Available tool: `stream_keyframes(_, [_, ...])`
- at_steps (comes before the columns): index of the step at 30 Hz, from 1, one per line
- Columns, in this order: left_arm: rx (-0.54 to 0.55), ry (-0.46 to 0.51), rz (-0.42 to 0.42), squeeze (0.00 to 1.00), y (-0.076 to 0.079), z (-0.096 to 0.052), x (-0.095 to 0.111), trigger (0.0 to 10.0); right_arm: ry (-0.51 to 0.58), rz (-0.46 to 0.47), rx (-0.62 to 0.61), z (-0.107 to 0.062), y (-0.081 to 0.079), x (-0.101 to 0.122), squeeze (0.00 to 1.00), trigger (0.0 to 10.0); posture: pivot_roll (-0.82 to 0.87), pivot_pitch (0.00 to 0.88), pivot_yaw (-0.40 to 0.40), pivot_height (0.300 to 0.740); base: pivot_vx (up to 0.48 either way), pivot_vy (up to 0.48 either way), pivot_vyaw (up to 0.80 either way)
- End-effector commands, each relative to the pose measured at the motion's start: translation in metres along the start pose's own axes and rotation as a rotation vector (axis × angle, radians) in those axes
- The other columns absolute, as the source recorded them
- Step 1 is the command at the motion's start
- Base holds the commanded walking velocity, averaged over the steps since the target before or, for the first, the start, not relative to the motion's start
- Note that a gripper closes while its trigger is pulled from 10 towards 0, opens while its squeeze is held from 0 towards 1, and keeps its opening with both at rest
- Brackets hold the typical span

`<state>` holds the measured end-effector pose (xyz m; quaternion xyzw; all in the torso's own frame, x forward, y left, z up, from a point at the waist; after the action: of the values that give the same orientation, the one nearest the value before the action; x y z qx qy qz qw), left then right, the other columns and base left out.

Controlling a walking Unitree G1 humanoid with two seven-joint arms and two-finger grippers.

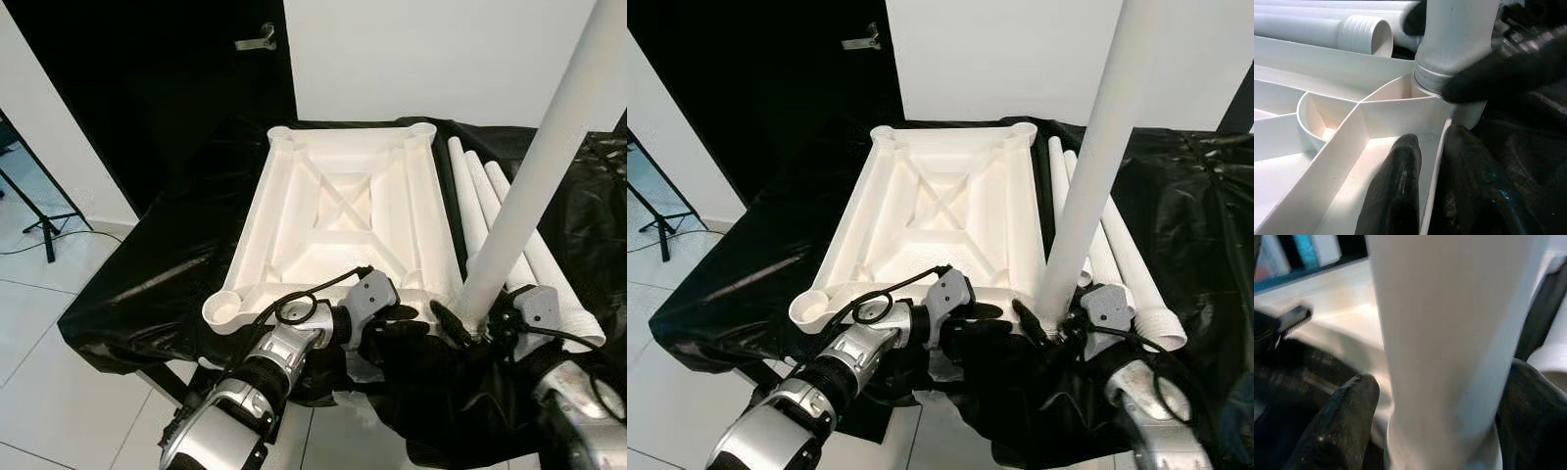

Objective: Building children table

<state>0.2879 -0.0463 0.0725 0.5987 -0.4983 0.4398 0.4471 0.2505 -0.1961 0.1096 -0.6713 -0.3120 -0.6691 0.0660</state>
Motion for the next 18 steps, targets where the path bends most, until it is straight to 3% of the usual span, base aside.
stream_keyframes(1, [-0.139, -0.135, -0.110, 0.00, 0.022, -0.003, -0.038, 10.0, -0.022, 0.034, 0.059, -0.002, -0.008, -0.006, 0.00, 6.0, 0.08, 0.000, 0.053, 0.740, 0.000, 0.000, 0.00])
stream_keyframes(2, [-0.137, -0.135, -0.110, 0.00, 0.021, -0.004, -0.038, 10.0, -0.028, 0.048, 0.091, -0.004, -0.011, -0.007, 0.00, 0.0, 0.08, 0.000, 0.052, 0.740, 0.000, 0.000, 0.00])
stream_keyframes(4, [-0.137, -0.135, -0.110, 0.00, 0.021, -0.004, -0.038, 10.0, -0.028, 0.048, 0.091, -0.004, -0.011, -0.007, 0.00, 0.0, 0.08, 0.000, 0.052, 0.740, 0.000, 0.000, 0.00])
stream_keyframes(8, [-0.128, -0.135, -0.115, 0.00, 0.020, -0.006, -0.039, 10.0, -0.059, 0.179, 0.171, -0.006, -0.032, -0.016, 0.00, 0.0, 0.09, 0.000, 0.051, 0.740, 0.000, 0.000, 0.00])
stream_keyframes(12, [-0.128, -0.135, -0.116, 0.00, 0.021, -0.007, -0.040, 10.0, -0.053, 0.209, 0.165, -0.005, -0.040, -0.017, 0.00, 0.0, 0.09, 0.000, 0.052, 0.740, 0.000, 0.000, 0.00])
stream_keyframes(14, [-0.129, -0.136, -0.117, 0.00, 0.021, -0.007, -0.040, 10.0, -0.005, 0.232, 0.014, 0.002, -0.043, -0.016, 0.00, 0.0, 0.09, 0.000, 0.054, 0.740, 0.000, 0.000, 0.00])
stream_keyframes(17, [-0.129, -0.136, -0.117, 0.00, 0.021, -0.007, -0.040, 10.0, 0.020, 0.233, -0.077, 0.005, -0.039, -0.014, 0.00, 0.0, 0.09, 0.000, 0.057, 0.740, 0.000, 0.000, 0.00])
stream_keyframes(18, [-0.128, -0.139, -0.114, 0.00, 0.019, -0.007, -0.039, 10.0, 0.049, 0.258, -0.280, 0.004, -0.027, -0.013, 0.00, 0.0, 0.09, 0.000, 0.057, 0.740, 0.000, 0.000, 0.00])
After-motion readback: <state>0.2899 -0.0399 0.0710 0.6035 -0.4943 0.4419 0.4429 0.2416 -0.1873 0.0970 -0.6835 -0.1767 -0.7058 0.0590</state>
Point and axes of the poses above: a point about 5 cm out from each wrist's last joint towards the gripper, its own z axis pointing out of the wrist towards the gripper, its own x axis along the axis of the wrist's last joint, y = z × x, the point moved 4 cm from there along z, pointing out of the wrist towards the gripper, and after that the axes turned 7 degrees about -z, right-handed, at the moved point
